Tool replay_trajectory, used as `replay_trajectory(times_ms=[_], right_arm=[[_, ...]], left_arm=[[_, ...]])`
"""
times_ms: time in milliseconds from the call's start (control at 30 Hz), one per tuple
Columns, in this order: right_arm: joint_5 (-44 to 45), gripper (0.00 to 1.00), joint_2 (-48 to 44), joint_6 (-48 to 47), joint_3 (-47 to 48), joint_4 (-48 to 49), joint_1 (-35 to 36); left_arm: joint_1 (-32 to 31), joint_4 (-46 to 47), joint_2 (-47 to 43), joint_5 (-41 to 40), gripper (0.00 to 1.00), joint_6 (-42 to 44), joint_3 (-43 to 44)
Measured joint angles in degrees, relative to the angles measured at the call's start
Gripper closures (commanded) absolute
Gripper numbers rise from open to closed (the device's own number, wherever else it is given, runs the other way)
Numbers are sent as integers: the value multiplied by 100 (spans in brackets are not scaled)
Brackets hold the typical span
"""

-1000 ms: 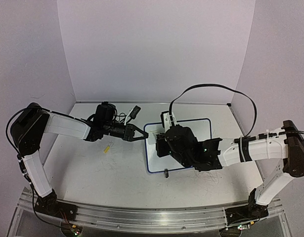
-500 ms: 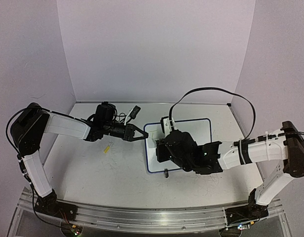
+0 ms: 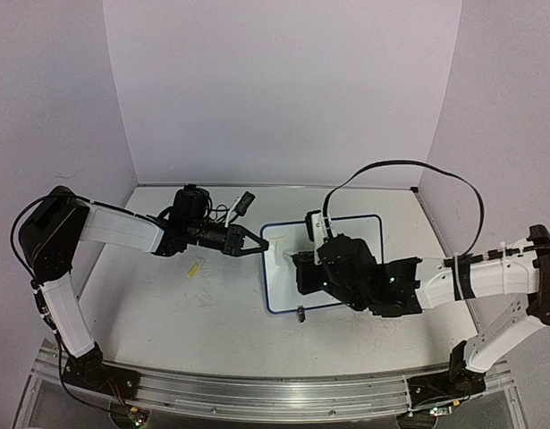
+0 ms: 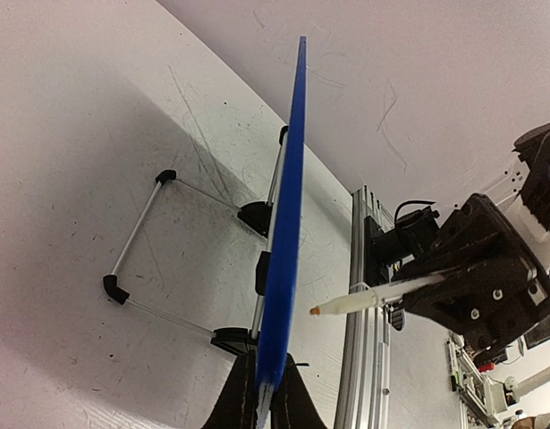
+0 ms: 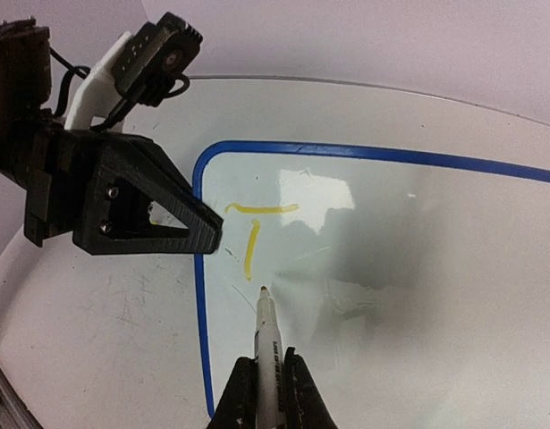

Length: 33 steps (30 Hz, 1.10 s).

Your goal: Write a sentence on the whiteboard

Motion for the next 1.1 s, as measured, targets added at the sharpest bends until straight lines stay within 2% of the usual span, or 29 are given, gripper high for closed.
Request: replay_trajectory(times_ms=[200, 1100], right_arm=[[-89, 100, -137, -52, -45, 252, -236], [-77, 100, 213, -198, 47, 360, -232]], left_arm=[[0, 0, -10, -3, 100, 0, -6], [-5, 0, -10, -2, 100, 11, -15]])
